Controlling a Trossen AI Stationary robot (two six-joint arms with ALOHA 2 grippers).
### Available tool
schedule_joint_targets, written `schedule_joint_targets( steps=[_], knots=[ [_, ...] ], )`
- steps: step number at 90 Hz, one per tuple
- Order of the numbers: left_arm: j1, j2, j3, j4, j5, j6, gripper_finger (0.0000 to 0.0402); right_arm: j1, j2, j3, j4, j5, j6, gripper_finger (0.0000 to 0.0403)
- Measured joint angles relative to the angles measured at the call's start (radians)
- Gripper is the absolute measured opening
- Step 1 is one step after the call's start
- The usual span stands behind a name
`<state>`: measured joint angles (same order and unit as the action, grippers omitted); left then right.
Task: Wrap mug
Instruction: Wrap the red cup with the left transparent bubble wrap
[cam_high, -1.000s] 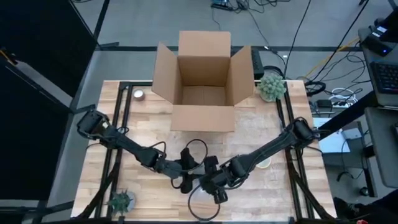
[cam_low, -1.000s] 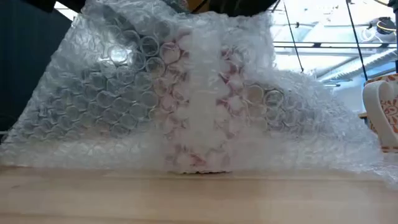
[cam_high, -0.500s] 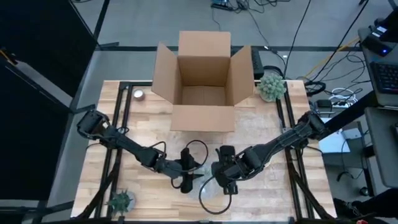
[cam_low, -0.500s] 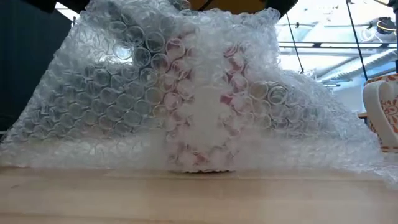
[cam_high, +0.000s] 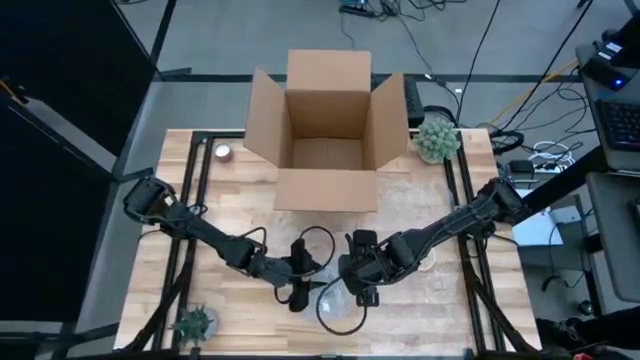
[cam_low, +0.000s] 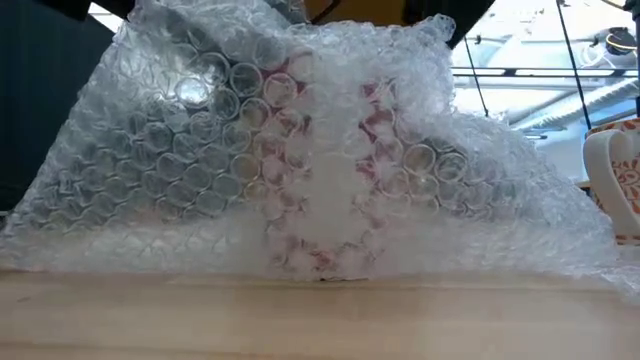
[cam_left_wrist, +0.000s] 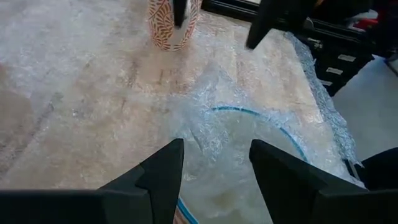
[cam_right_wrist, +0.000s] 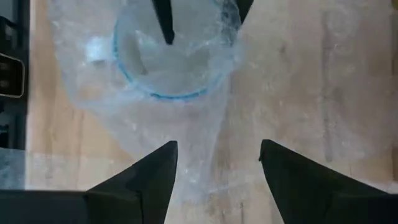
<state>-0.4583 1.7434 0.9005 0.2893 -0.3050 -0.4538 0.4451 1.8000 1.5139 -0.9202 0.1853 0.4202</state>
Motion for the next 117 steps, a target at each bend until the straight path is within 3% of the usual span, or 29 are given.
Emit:
schedule_joint_targets(
  steps=[29,49,86,117],
  knots=[
    [0.0,-0.007,0.0,-0.003,0.0,0.015,0.018,-0.028,0.001,-0.227,0.296,0.049,-0.053,0.0218],
    [0.0,-0.007,0.0,-0.003,-0.001,0.015,0.018,-0.043,0.001,-0.289,0.478,0.048,-0.069,0.0218],
    [0.0,-0.007,0.0,-0.005,-0.006,0.016,0.018,-0.046,0.001,-0.292,0.522,0.048,-0.047,0.0265],
    [0.0,-0.007,0.0,-0.005,-0.006,0.015,0.018,-0.046,-0.01,-0.29,0.507,-0.003,-0.108,0.0257]
  ],
)
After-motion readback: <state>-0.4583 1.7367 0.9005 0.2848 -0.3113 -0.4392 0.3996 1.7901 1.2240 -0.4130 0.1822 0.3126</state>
